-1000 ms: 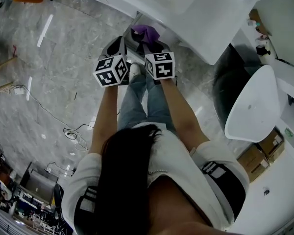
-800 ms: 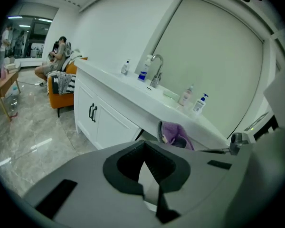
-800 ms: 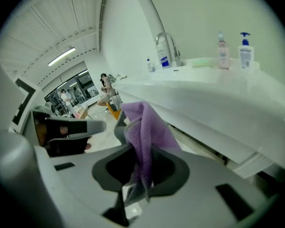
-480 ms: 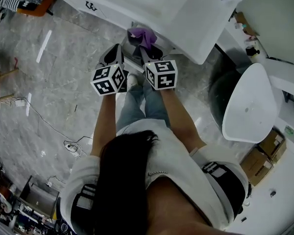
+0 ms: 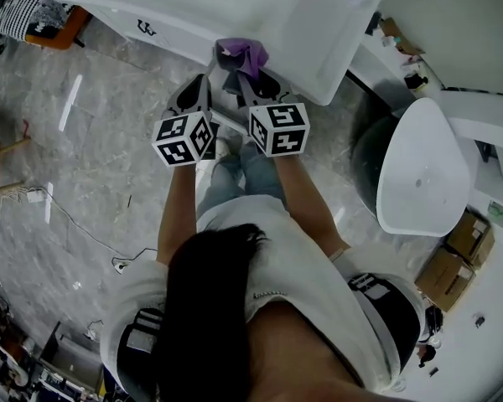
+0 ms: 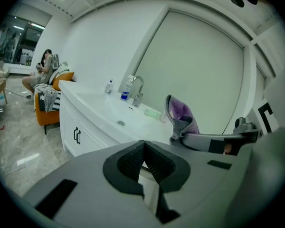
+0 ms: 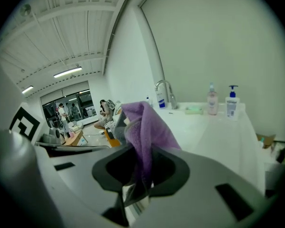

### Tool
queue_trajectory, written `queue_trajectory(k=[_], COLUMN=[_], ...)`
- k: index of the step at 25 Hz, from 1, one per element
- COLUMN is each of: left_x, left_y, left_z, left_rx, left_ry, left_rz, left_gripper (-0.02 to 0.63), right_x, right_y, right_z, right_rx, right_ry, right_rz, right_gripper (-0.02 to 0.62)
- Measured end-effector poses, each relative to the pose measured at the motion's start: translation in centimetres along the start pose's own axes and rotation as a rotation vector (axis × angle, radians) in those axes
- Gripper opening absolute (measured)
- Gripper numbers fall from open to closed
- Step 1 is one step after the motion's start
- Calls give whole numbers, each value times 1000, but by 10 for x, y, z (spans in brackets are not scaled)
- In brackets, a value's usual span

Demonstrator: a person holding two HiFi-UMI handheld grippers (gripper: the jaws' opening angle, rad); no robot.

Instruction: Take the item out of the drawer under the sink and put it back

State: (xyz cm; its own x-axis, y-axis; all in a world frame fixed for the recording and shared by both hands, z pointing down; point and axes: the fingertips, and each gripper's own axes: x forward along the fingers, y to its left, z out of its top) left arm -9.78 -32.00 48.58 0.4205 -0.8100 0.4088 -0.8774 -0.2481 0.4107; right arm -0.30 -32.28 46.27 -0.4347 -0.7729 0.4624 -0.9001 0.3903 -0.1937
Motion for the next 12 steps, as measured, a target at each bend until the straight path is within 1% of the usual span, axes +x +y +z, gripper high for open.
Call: queue_trajectory(k=[2,5,9,12], left_x=[-2,-4,-14,-19], left_y=[-12,-29,-42,-52], left_z=[9,20,43,58], left_rx=[37,112,125,165], left_ry=[-17,-29,-88,-126], left_rz=[-23,-64,-81,-93], left_gripper=[3,3,3,3], right_x=[-7,-18,-34,-46], right_y=[-5,-8,-8,-7], right_z=[10,25,47,64], right_rx=[-3,0,-30,-72], right_ry=[-29,-72,-133,-179], right_rz=[-20,-42,-61,-83], right_gripper=[84,84,84,84])
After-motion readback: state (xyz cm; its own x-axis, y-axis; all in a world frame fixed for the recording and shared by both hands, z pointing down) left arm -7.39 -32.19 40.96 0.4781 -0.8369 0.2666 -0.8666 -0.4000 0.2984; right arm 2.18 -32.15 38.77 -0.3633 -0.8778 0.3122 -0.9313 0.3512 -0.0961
